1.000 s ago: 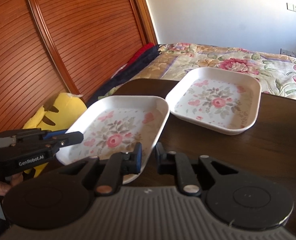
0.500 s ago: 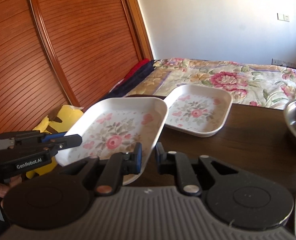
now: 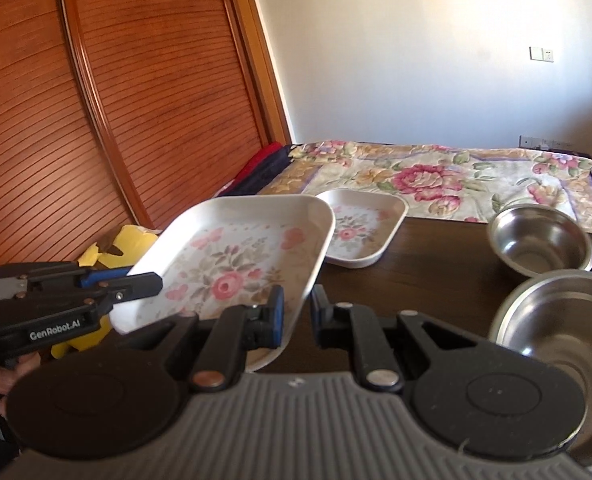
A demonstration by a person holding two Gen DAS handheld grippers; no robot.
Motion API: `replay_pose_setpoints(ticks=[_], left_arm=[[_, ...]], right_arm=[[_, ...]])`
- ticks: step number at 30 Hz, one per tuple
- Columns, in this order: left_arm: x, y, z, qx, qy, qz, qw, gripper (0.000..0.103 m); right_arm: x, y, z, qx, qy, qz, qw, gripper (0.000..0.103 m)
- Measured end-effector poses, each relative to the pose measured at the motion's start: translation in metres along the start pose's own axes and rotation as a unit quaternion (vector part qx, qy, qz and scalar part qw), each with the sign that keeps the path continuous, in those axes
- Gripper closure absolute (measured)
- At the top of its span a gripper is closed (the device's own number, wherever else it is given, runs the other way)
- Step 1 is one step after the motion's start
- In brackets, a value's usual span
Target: Organize plates and bowls
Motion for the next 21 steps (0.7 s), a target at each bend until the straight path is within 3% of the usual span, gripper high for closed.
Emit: replay_pose_setpoints(ticks=[21], left_arm=[[0.040, 0.022, 0.058, 0.002, 0.036, 0.016, 0.9992, 0.085]], right_arm=[[0.069, 0.036, 0.022, -0.012, 0.009, 0.028, 0.999, 0.087]])
Point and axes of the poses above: each gripper's, at about its wrist camera, not at the fingertips, and x roughly against the way its jaws point, z to its right, y to its underside, the point moved 4 cm from there along -x, roughly the way its jaws point, and after that the axes turned 6 degrees about y, right-handed, at the moved point
